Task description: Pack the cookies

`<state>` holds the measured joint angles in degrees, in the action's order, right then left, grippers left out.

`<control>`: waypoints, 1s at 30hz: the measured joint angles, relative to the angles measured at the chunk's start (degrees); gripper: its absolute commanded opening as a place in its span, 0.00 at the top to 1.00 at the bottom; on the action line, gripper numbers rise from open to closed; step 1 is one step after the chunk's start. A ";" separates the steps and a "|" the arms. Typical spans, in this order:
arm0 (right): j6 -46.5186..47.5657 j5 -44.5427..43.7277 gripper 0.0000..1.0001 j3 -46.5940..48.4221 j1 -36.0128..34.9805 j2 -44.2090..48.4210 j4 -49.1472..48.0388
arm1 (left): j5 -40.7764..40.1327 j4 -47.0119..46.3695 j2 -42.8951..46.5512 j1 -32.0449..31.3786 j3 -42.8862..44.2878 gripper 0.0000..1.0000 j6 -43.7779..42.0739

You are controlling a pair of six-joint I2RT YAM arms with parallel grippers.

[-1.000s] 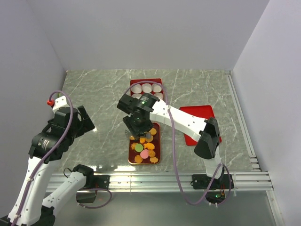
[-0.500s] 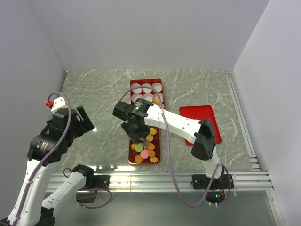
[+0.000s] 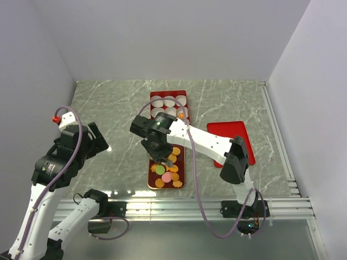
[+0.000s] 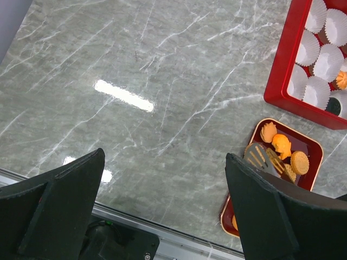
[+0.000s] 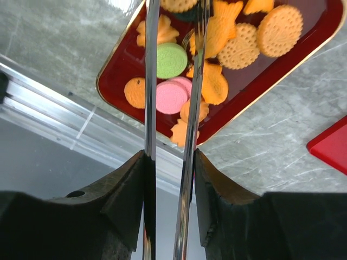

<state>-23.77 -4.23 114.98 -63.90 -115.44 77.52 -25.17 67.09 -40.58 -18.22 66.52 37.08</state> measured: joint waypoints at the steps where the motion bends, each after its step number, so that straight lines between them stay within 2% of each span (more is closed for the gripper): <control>1: -0.02 -0.28 0.62 0.46 0.15 0.00 0.02 | 0.00 0.00 0.00 0.00 -0.11 0.01 -0.02; 8: -0.37 -0.90 0.63 5.42 5.38 1.07 -0.02 | 0.02 0.00 0.00 0.00 -0.42 0.01 -0.02; 23: 0.70 1.01 0.63 24.17 33.83 -0.44 -2.12 | 0.39 -0.26 -1.11 0.00 -0.68 0.01 -0.09; 30: 0.55 4.90 0.61 24.52 36.98 -5.88 -7.69 | 0.90 -0.46 -1.46 0.00 -0.72 0.00 -0.50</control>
<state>-23.22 0.67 139.50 -26.92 -121.32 69.82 -24.27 66.63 -42.04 -18.22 65.80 36.58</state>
